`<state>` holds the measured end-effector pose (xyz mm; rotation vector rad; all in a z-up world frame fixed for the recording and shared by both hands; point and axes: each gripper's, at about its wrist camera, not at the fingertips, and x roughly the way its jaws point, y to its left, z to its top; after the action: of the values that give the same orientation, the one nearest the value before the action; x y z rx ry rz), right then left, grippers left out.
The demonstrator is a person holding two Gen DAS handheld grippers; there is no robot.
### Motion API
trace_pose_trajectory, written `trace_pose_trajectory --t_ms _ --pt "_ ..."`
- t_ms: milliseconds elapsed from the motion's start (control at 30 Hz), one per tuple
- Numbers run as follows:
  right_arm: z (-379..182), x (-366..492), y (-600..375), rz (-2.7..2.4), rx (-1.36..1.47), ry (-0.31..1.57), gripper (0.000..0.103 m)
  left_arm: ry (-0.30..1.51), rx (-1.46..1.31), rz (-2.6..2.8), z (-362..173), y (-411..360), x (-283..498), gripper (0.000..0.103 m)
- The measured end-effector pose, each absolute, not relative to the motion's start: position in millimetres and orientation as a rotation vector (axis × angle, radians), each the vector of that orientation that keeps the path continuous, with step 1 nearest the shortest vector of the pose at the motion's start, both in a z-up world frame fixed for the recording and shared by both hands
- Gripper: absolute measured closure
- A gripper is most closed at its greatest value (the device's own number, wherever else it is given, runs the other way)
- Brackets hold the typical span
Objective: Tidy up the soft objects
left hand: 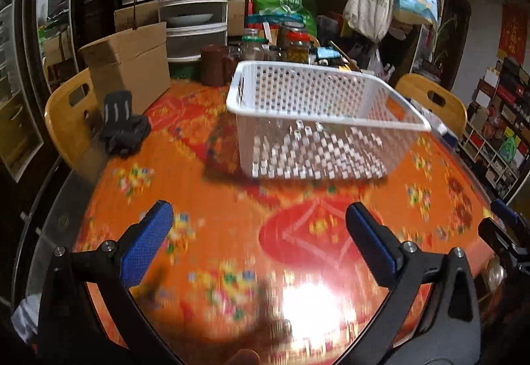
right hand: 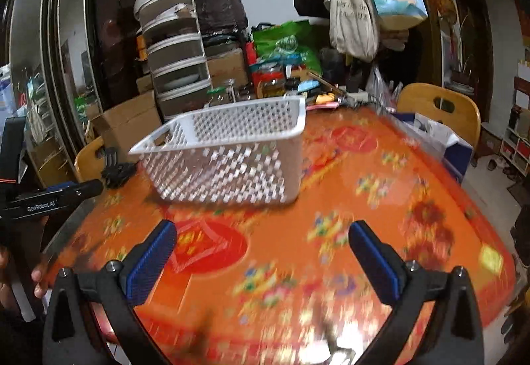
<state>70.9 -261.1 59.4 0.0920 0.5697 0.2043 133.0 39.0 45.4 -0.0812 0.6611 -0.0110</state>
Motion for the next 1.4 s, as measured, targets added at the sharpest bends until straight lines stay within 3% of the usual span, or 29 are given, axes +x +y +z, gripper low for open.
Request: trace_pose_trajectory --t_ms 233,433,900,1400 --pt "100.6 -10.3 -244.5 0.318 0.034 0.493 0.0 0.566 -0.073 -0.078 69.1 15.8 36.3 0.0" --pt "142.6 -24.8 -248.4 0.333 0.042 0.468 0.0 0.48 -0.034 -0.04 117.8 -5.6 -9.9 0.0" --pt "164.5 -4.3 -256.0 0.282 0.027 0.499 0.0 0.547 -0.049 -0.129 153.9 -30.8 9.3 0.0" --pt "158.8 0.1 -258.9 0.301 0.055 0.512 0.0 0.559 -0.04 -0.115 144.1 -30.7 16.9 0.0"
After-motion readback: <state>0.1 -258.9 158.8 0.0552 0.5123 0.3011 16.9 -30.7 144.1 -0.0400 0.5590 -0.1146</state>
